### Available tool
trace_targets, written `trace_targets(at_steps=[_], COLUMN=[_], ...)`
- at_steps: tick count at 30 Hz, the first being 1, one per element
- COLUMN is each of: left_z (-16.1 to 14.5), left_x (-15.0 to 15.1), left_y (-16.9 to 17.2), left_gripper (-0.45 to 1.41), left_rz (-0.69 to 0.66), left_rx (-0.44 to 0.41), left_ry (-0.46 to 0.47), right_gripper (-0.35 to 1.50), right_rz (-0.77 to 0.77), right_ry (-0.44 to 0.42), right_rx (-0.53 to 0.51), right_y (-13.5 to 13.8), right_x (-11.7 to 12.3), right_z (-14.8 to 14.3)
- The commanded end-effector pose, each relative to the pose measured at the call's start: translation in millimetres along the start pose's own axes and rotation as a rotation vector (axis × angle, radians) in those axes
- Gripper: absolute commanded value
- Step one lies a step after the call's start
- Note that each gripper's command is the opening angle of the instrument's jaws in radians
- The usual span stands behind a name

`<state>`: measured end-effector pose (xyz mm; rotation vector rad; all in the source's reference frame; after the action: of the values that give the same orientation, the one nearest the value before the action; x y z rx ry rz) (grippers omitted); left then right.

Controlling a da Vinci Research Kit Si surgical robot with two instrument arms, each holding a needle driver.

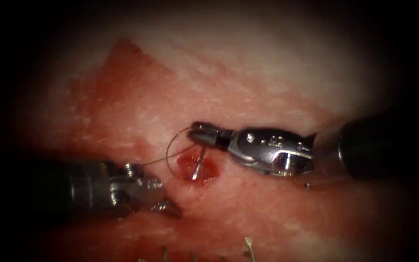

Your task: Wound Closure

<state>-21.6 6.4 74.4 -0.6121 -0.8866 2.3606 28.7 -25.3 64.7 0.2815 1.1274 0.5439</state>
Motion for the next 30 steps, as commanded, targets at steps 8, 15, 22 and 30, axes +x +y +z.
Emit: trace_targets(at_steps=[8,15,22,30], left_z=[0.1,0.2,1.0,1.0], left_x=[-1.7,-2.4,-2.4,-2.4], left_y=[0.2,-0.2,-0.2,-0.2], left_gripper=[-0.45,-0.45,-0.45,-0.45], left_rz=[0.013,0.02,0.019,0.019], left_rx=[-0.012,-0.01,-0.003,-0.003], left_ry=[-0.006,-0.007,-0.006,-0.006], right_gripper=[-0.35,-0.35,-0.35,-0.35], right_rz=[0.148,0.226,0.361,0.514], right_ry=[0.022,0.029,0.03,-0.001], right_rx=[0.02,0.029,0.06,0.076], right_y=[-0.8,-0.4,-0.5,-0.9], right_x=[-0.8,-0.6,-0.9,-2.3], right_z=[0.5,0.4,0.5,0.9])
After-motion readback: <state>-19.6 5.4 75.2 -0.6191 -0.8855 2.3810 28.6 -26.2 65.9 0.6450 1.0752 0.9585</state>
